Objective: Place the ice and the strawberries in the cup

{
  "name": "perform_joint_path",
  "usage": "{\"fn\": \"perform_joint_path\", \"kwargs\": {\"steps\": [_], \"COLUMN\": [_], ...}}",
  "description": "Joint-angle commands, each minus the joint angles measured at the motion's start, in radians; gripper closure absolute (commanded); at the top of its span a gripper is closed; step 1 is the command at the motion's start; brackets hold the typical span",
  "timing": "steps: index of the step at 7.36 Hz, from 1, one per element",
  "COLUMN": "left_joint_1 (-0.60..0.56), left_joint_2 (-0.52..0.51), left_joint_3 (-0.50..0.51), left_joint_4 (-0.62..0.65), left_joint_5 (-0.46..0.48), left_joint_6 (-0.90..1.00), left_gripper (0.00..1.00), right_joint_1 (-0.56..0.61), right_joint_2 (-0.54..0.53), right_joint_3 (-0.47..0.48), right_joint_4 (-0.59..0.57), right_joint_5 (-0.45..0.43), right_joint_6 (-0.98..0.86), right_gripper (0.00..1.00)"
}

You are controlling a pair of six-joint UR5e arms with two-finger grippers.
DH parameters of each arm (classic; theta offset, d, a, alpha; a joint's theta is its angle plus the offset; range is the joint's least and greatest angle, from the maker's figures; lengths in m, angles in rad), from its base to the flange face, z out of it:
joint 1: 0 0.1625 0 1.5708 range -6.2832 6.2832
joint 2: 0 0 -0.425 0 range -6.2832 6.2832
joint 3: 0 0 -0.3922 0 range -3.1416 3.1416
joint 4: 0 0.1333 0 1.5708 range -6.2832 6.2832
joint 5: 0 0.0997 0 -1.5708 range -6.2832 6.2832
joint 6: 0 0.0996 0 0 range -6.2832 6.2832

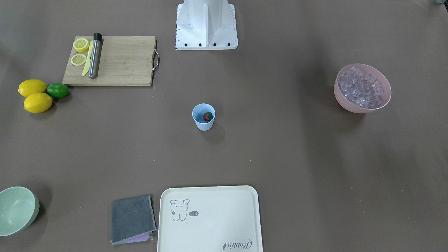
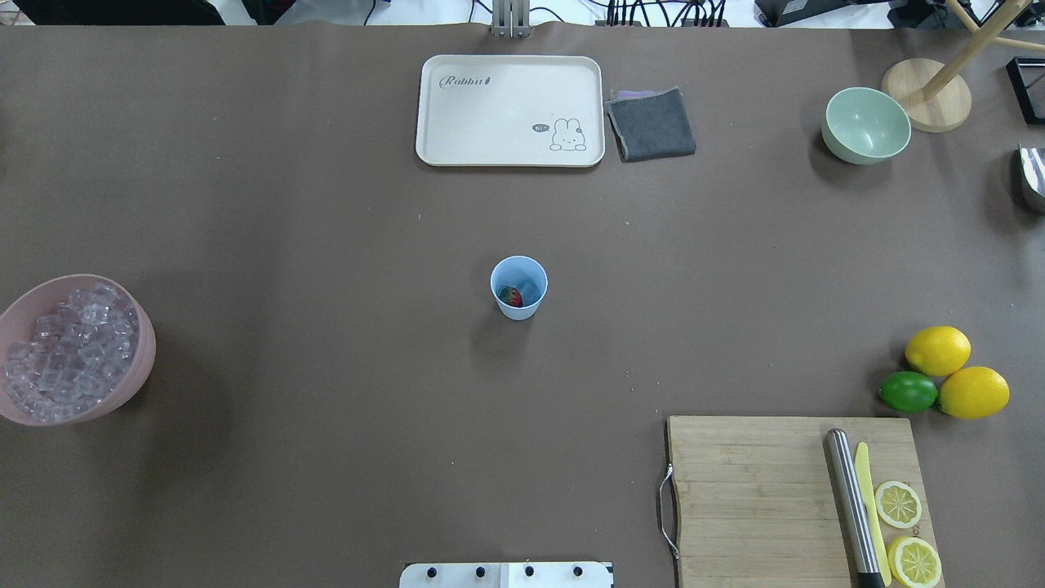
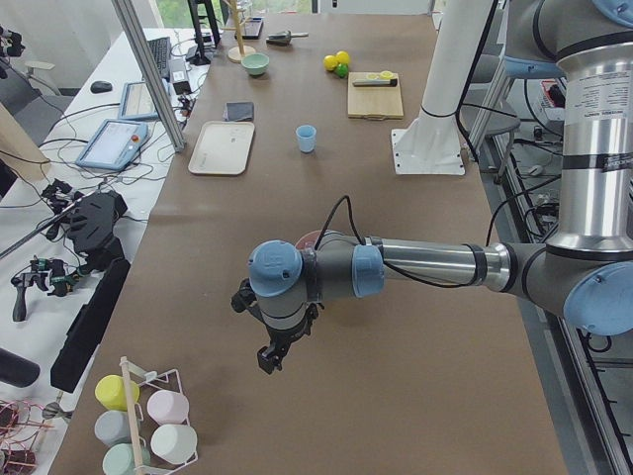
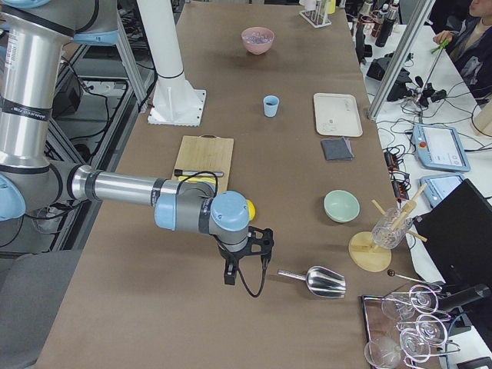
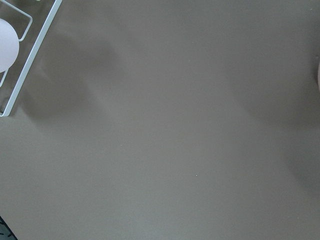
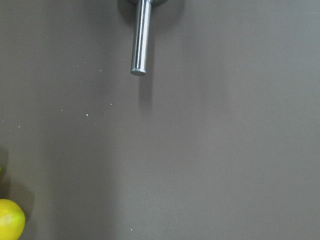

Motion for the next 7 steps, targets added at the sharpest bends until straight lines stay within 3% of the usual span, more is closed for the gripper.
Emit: {"fn": "perform_joint_path", "kwargs": {"steps": [1, 7], "left_joint_1": [0.002, 0.003], "left_joint_2": [0.005, 0.012], "left_joint_3": [-0.001, 0.004], "left_joint_4": [-0.004, -0.006], "left_joint_5": [-0.002, -0.002], "left_joint_6": [0.001, 0.007], "left_gripper": [0.01, 0.01], "right_joint_1": [0.005, 0.014], "right_joint_2": [-0.001, -0.003], "right_joint_3": [0.002, 0.013], "right_joint_4": [0.004, 0.004], "right_joint_5": [-0.008, -0.01], "right_joint_6": [-0.002, -0.001], "right_gripper": [0.0, 0.0]}}
